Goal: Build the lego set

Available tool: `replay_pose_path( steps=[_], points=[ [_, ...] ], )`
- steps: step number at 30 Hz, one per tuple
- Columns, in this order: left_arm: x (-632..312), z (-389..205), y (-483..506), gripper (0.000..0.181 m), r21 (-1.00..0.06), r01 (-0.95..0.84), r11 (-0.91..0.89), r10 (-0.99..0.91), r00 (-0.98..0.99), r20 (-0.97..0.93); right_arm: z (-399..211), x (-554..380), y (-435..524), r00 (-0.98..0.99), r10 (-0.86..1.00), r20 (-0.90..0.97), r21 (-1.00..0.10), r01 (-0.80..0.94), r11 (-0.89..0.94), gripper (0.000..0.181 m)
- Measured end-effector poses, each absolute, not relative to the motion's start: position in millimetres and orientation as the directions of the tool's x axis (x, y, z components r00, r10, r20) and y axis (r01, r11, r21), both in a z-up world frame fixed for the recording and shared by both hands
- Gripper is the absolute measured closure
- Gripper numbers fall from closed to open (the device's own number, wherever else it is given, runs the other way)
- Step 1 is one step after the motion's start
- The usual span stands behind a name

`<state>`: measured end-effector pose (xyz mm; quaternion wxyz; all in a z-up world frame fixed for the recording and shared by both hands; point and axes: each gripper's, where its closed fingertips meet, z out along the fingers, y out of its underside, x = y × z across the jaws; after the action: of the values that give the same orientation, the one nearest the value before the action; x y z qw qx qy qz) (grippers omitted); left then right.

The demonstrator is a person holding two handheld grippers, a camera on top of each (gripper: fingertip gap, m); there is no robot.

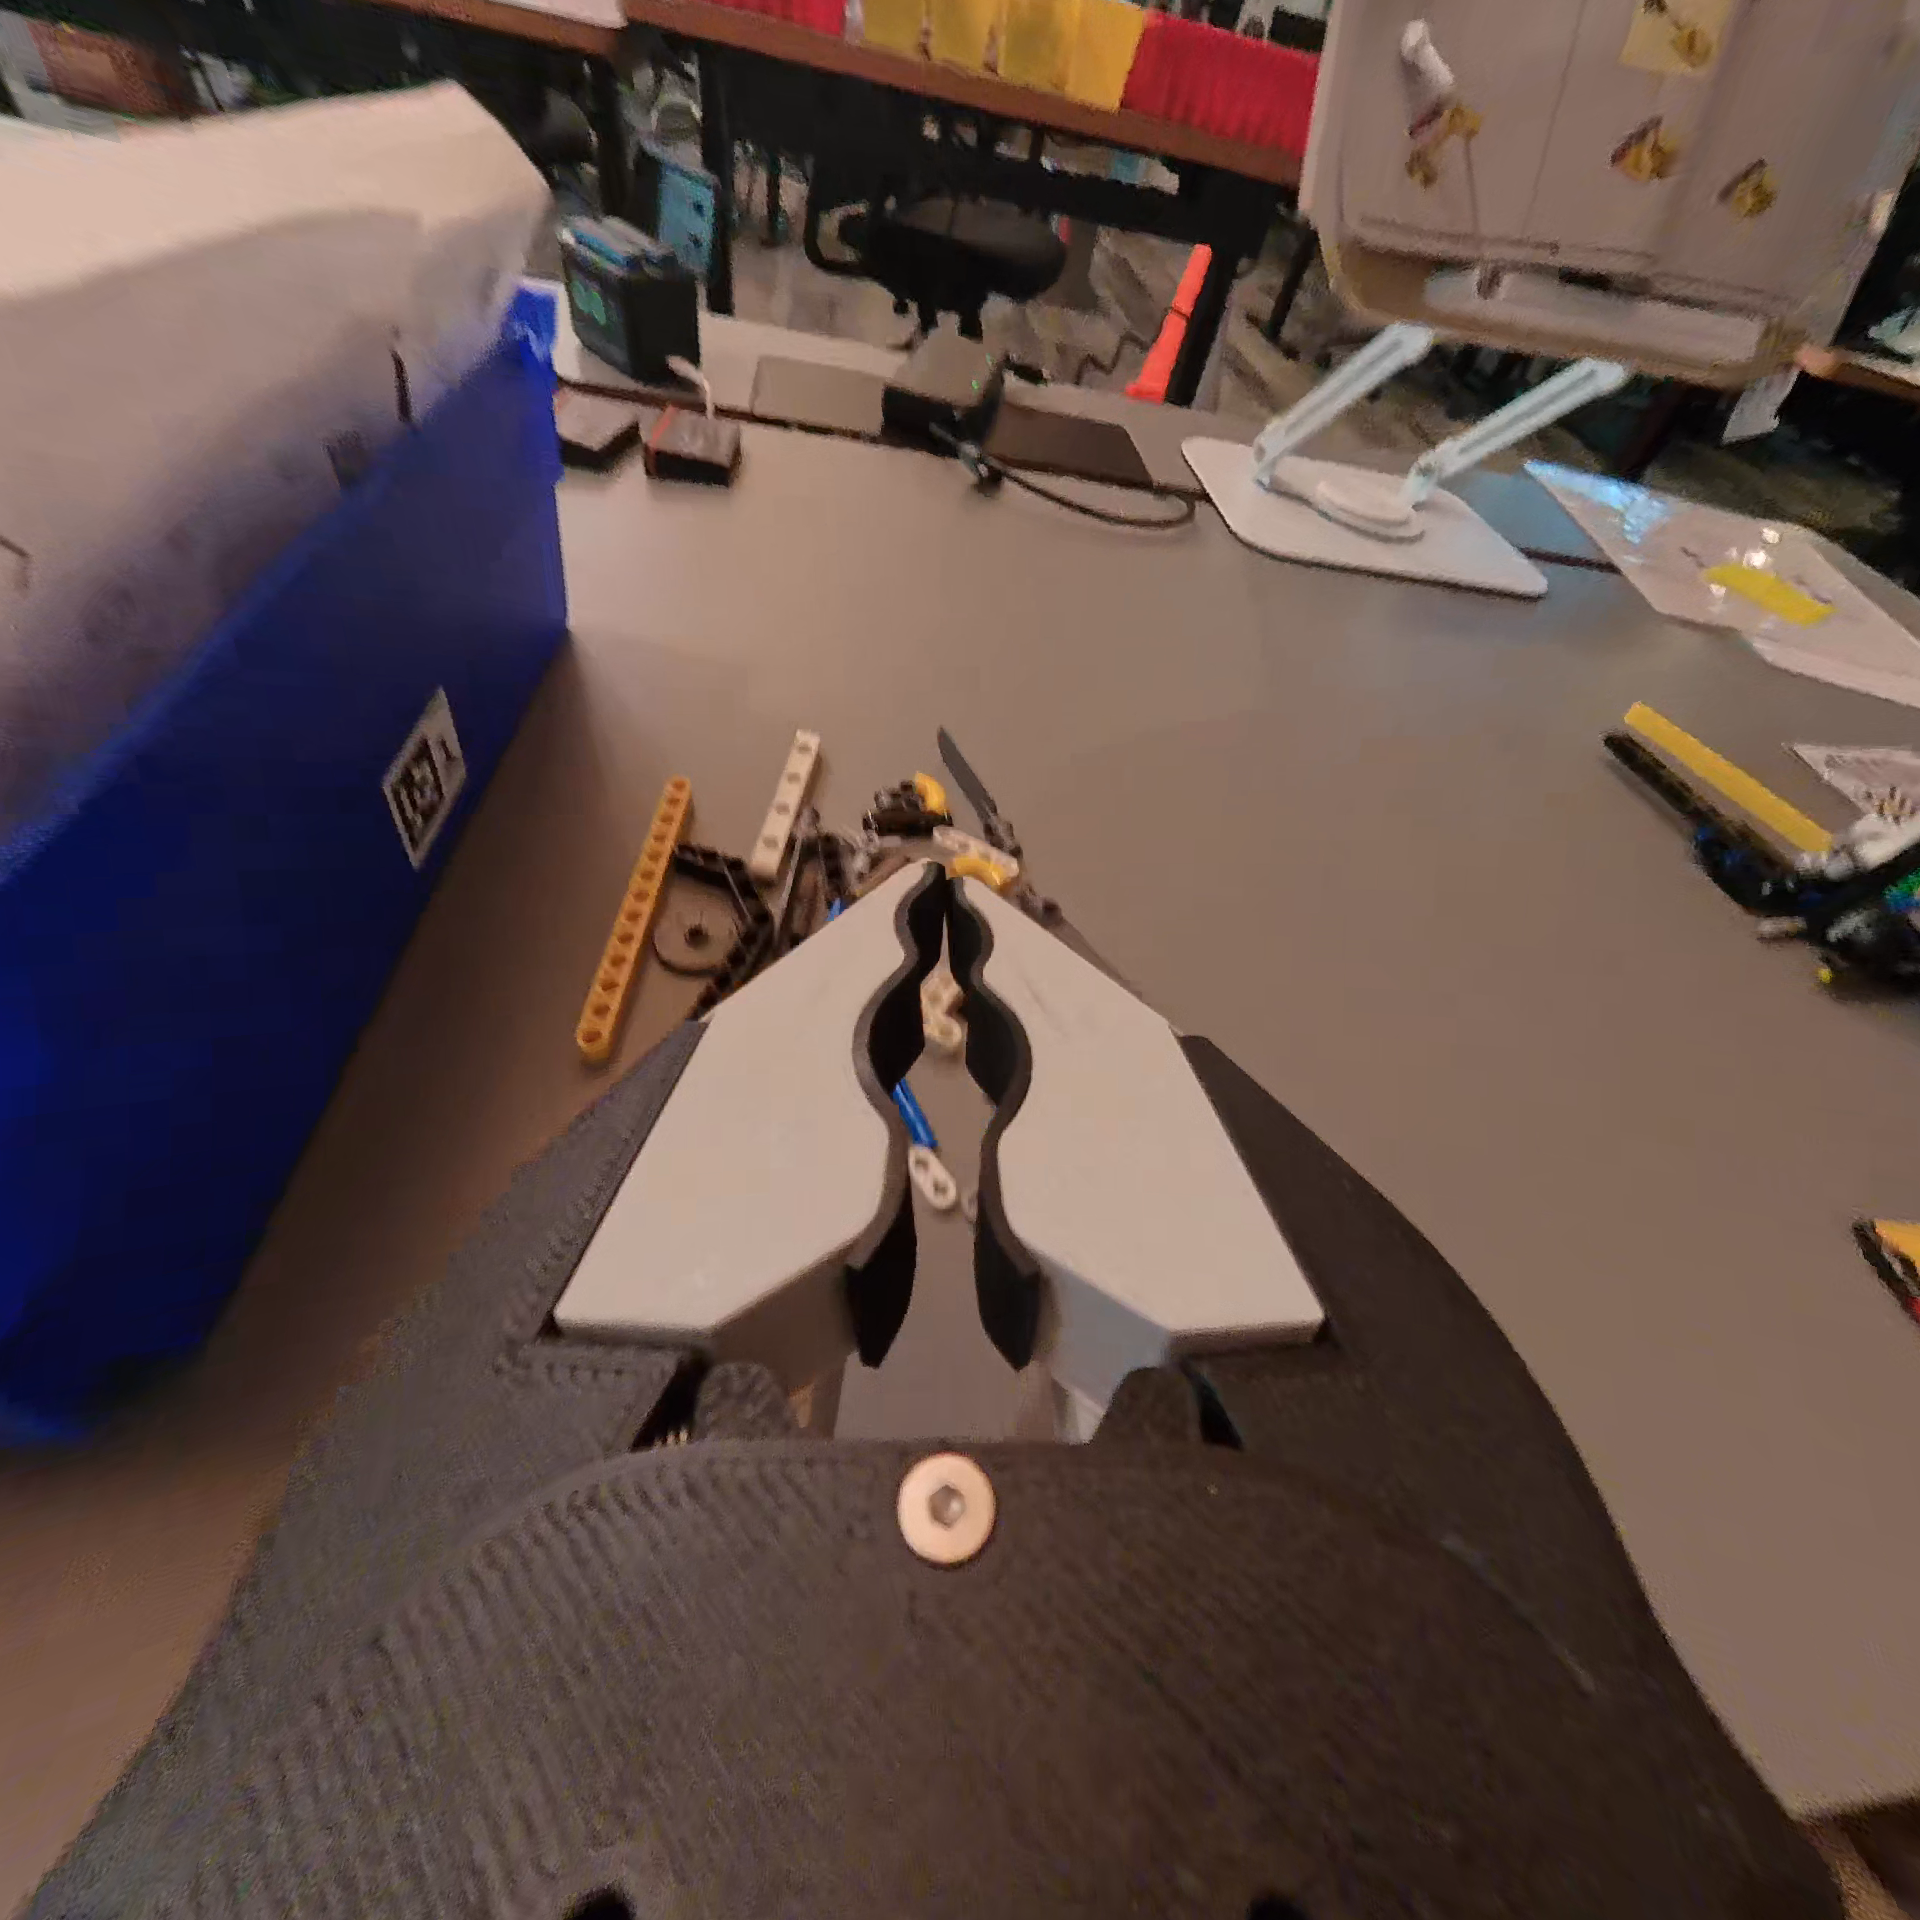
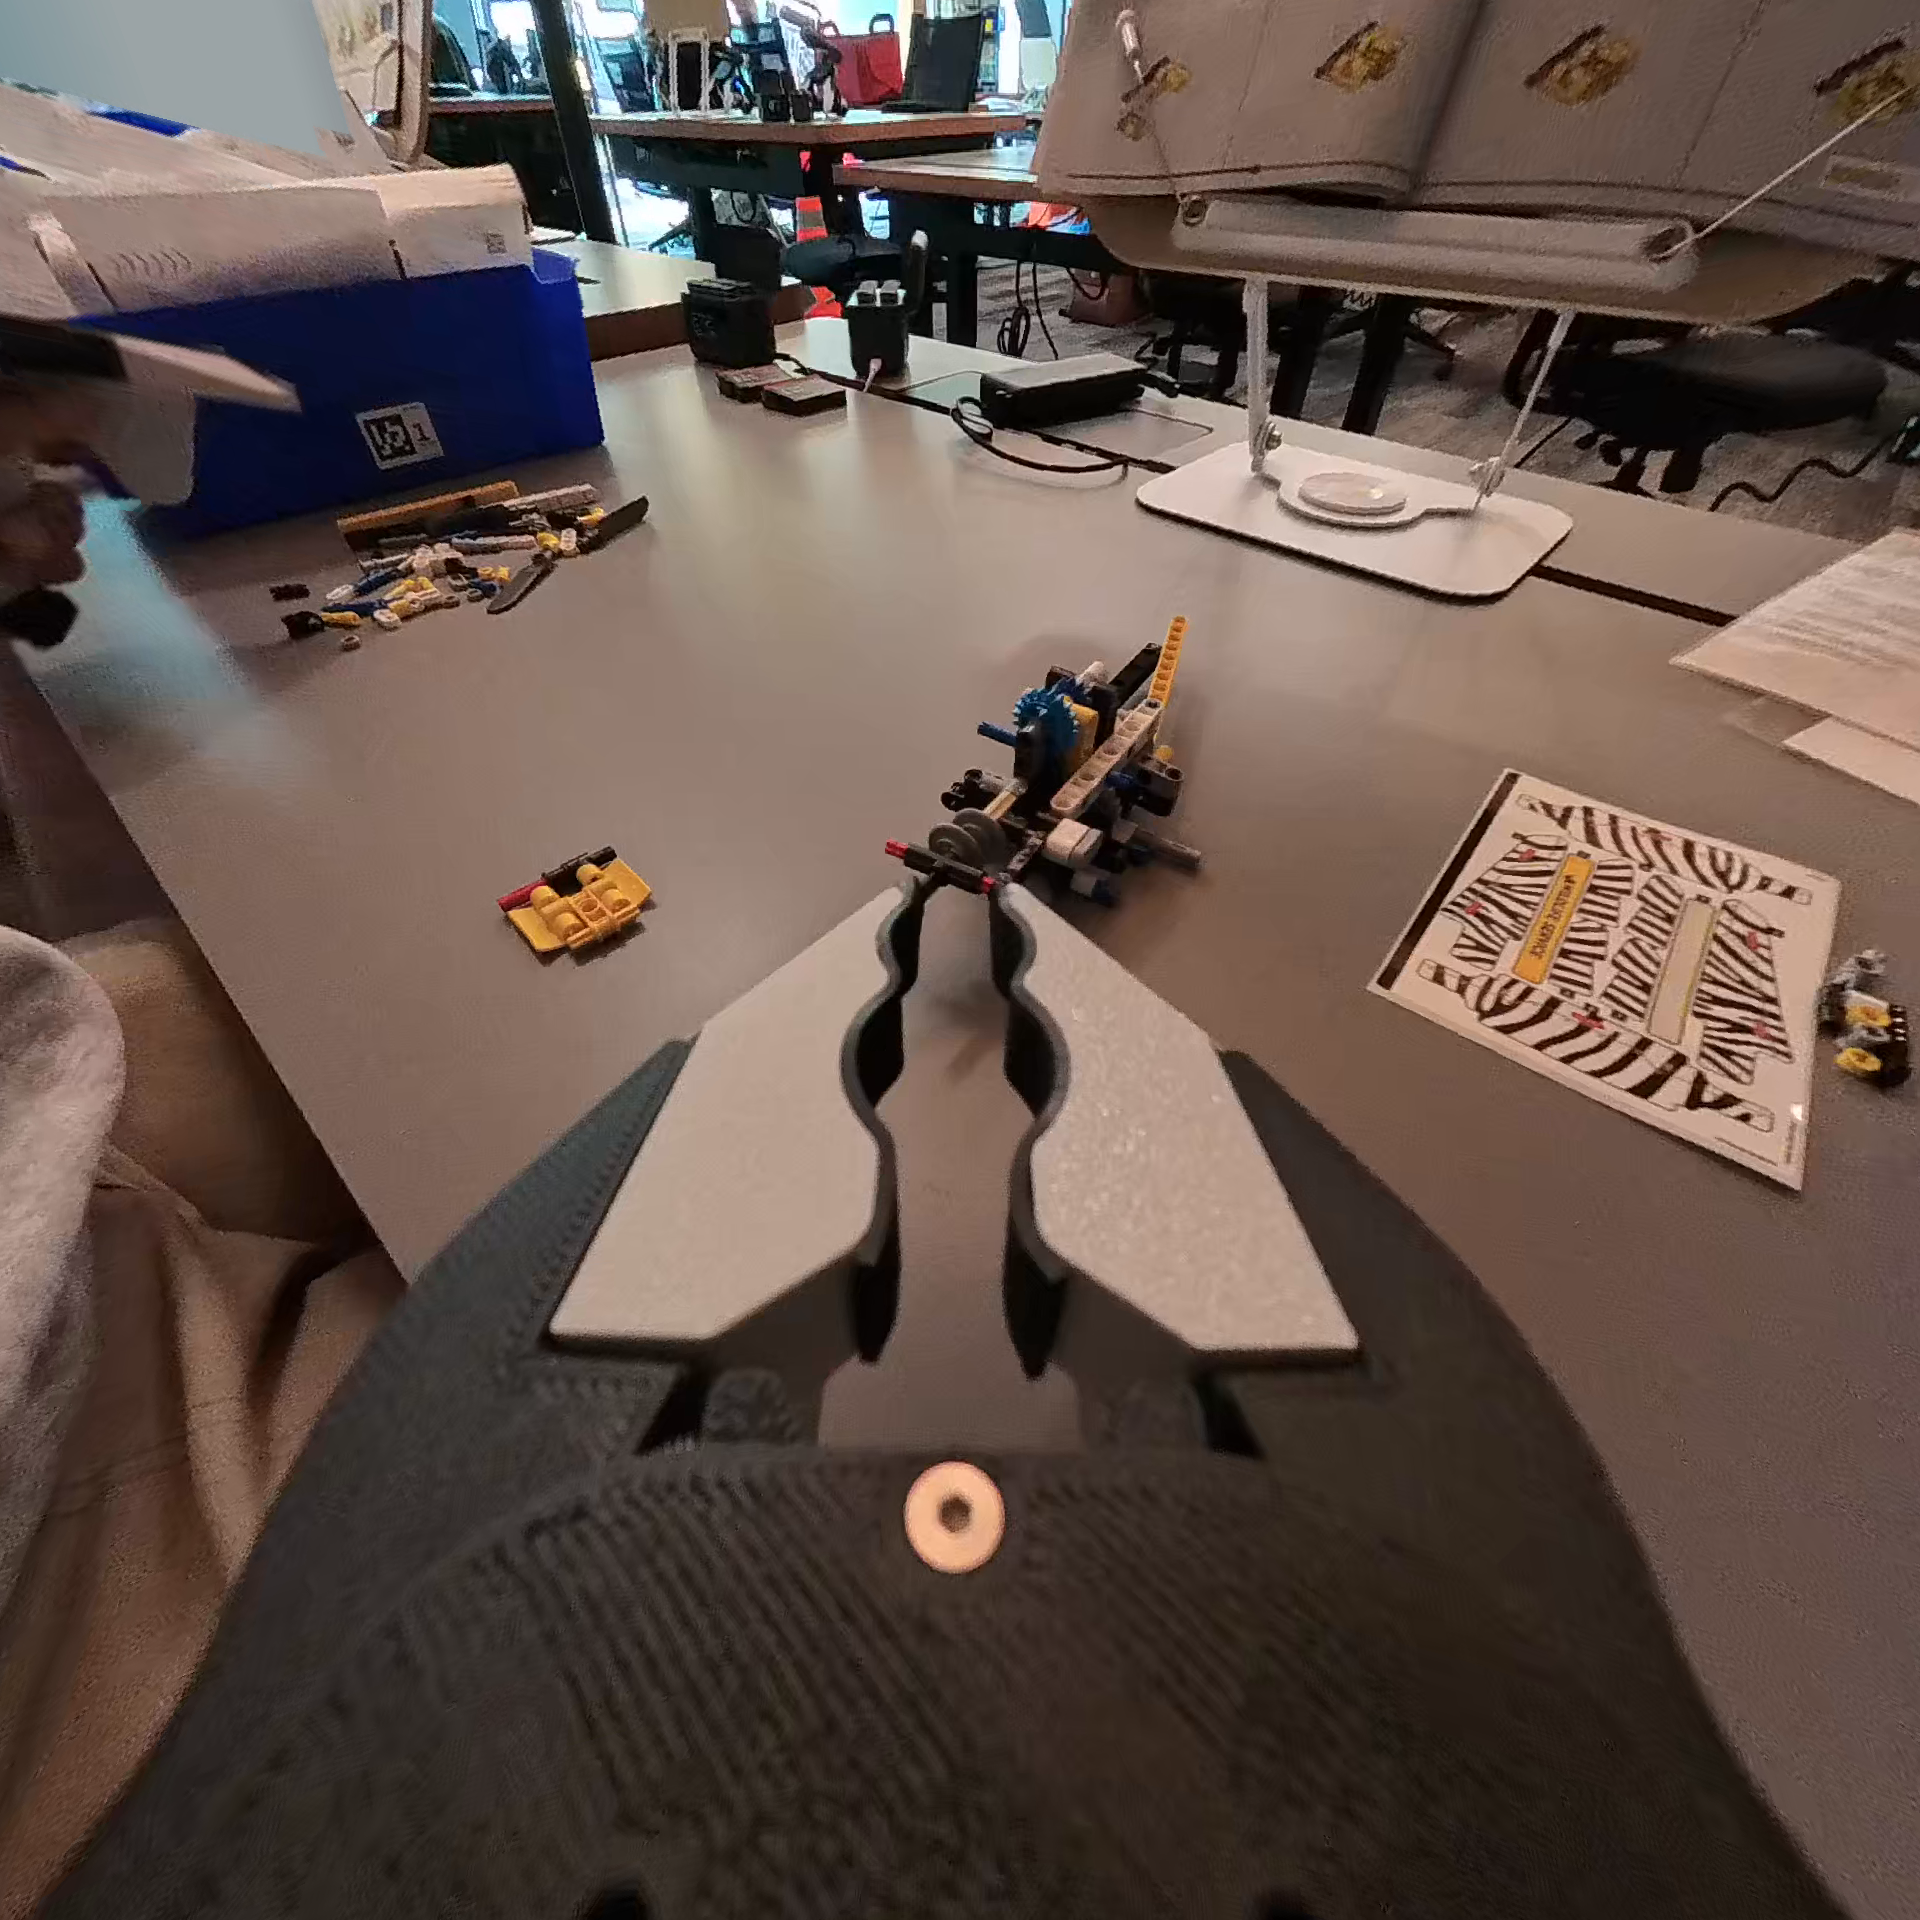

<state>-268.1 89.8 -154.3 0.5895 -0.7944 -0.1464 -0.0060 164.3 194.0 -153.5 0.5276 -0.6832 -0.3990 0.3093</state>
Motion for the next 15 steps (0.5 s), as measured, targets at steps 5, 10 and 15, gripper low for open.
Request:
replay_pose_path(
  steps=[5,10,15],
  points=[
    [-284.6,-142.0,131.5,0.181,-0.923,0.250,-0.294,0.163,0.964,0.209,-153.1,162.1,190.4,0.472,0.881,-0.022,-0.971,0.200,-0.131,0.167],
    [-274.3,-195.3,168.4,0.168,-0.767,0.204,-0.608,0.062,0.976,0.211,-149.8,160.8,188.0,0.468,0.883,-0.045,-0.975,0.172,-0.141,0.166],
    [-258.9,-213.9,171.2,0.157,-0.729,0.190,-0.658,0.040,0.975,0.219,-152.2,155.7,184.7,0.458,0.888,-0.047,-0.973,0.180,-0.145,0.166]
  ],
)
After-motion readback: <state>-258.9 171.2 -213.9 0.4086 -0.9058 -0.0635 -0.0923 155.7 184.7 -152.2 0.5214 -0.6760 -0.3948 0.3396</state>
